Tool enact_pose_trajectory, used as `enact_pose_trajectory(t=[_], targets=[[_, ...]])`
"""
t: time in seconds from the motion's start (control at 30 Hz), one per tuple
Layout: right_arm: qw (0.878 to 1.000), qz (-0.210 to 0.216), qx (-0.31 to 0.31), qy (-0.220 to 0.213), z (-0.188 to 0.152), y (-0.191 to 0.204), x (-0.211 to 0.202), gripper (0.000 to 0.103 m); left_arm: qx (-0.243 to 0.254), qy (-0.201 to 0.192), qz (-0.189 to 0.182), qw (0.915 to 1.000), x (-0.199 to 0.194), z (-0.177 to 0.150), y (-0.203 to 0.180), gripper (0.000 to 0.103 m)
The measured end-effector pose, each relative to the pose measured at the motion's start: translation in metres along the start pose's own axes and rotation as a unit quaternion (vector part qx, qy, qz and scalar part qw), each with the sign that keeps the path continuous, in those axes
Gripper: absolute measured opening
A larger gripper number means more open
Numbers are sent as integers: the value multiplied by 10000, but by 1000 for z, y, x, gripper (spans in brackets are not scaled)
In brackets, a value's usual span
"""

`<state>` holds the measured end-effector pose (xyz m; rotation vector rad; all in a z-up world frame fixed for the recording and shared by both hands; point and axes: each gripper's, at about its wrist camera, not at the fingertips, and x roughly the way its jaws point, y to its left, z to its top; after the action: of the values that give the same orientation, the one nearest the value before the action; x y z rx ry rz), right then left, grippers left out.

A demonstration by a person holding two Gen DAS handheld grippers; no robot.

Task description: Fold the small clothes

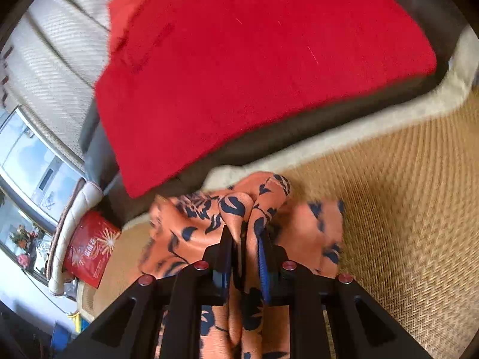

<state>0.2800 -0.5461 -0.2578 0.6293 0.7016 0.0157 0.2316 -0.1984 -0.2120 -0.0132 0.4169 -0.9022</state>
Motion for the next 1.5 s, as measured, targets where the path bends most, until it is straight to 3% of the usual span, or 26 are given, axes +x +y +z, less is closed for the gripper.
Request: enact_pose_trajectory(t=[0.1, 0.17, 0.27, 0.33, 0.47, 0.57, 0.63, 0.73, 0.77, 0.83, 0.97, 1.17, 1.27, 1.37, 1.5], targets=[[9982, -348, -247, -431, 2, 21, -18, 16, -307, 233, 649, 9971, 6, -2, 32, 70], [9967, -570, -163, -553, 1, 20, -22, 16, -446, 655, 961, 9922, 22, -12, 50, 70], [9967, -756, 119, -267, -6, 6, -16, 16, -558, 1413, 1165, 9815, 55, -31, 67, 70], [9979, -587, 216, -136, -10, 6, -16, 17, -638, 1597, 1121, 9787, 70, -37, 69, 69], [9998, 45, 198, 78, -11, 26, -18, 21, -466, 1581, 1172, 9793, 78, -40, 56, 69], [9995, 196, 5, 260, -13, 41, -6, 23, -528, 1638, 1163, 9782, 86, -45, 54, 69], [9990, 50, -18, 435, -16, 44, 11, 23, -442, 1722, 1203, 9767, 99, -46, 41, 69], [9941, -517, 209, 933, -25, 25, 47, 24, -130, 1870, 1349, 9730, 115, -49, 27, 70], [9932, -477, 400, 989, -29, 13, 56, 24, 63, 1895, 1450, 9711, 120, -50, 21, 70], [9941, -349, 472, 917, -28, 11, 52, 23, 122, 1925, 1490, 9698, 123, -49, 20, 70], [9945, -519, 160, 891, -29, 32, 33, 25, -157, 1814, 1448, 9726, 113, -39, 28, 72], [9950, -487, -310, 811, -51, 67, -20, 25, -104, 1331, 1868, 9733, 78, -30, 31, 76], [9933, -526, -404, 943, -72, 73, -34, 25, -221, 1482, 2061, 9670, 72, -32, 38, 76], [9832, -932, -370, 1522, -105, 57, -18, 25, -72, 1873, 2098, 9596, 83, -44, 39, 76], [9812, -1029, -338, 1600, -102, 62, -23, 24, -17, 1862, 2071, 9604, 91, -45, 39, 76]])
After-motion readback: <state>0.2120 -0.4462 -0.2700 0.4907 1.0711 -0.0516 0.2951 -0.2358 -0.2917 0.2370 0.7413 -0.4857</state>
